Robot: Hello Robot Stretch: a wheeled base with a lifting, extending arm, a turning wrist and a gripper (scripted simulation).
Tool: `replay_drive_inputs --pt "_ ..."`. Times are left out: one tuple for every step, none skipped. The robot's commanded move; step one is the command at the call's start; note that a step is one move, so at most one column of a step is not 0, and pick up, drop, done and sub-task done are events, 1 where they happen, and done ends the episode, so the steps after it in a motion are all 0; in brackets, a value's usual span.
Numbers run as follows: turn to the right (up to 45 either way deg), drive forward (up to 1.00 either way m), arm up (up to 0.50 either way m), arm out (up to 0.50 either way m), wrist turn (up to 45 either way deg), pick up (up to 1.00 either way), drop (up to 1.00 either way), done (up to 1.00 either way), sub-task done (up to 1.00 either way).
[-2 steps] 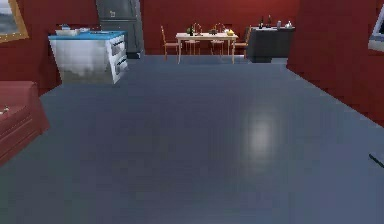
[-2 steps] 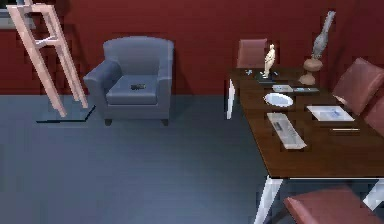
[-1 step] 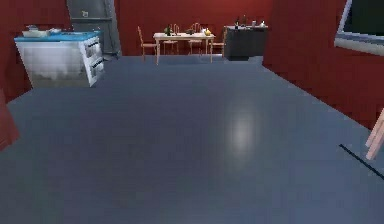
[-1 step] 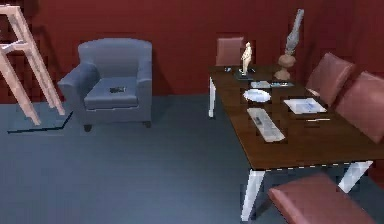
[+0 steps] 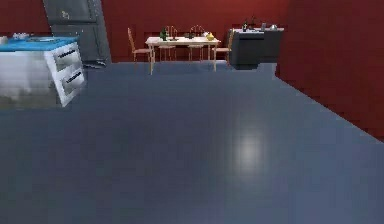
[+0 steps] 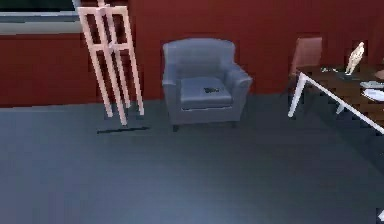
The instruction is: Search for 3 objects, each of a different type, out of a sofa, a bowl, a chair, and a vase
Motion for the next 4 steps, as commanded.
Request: replay_drive_inputs --pt "0.0 1.0 0.0 0.0 0.0 0.0 0.0 0.0 0.0" --pt "0.0 1.0 0.0 0.0 0.0 0.0 0.0 0.0 0.0" --pt "0.0 1.0 0.0 0.0 0.0 0.0 0.0 0.0 0.0" --pt "0.0 1.0 0.0 0.0 0.0 0.0 0.0 0.0 0.0"
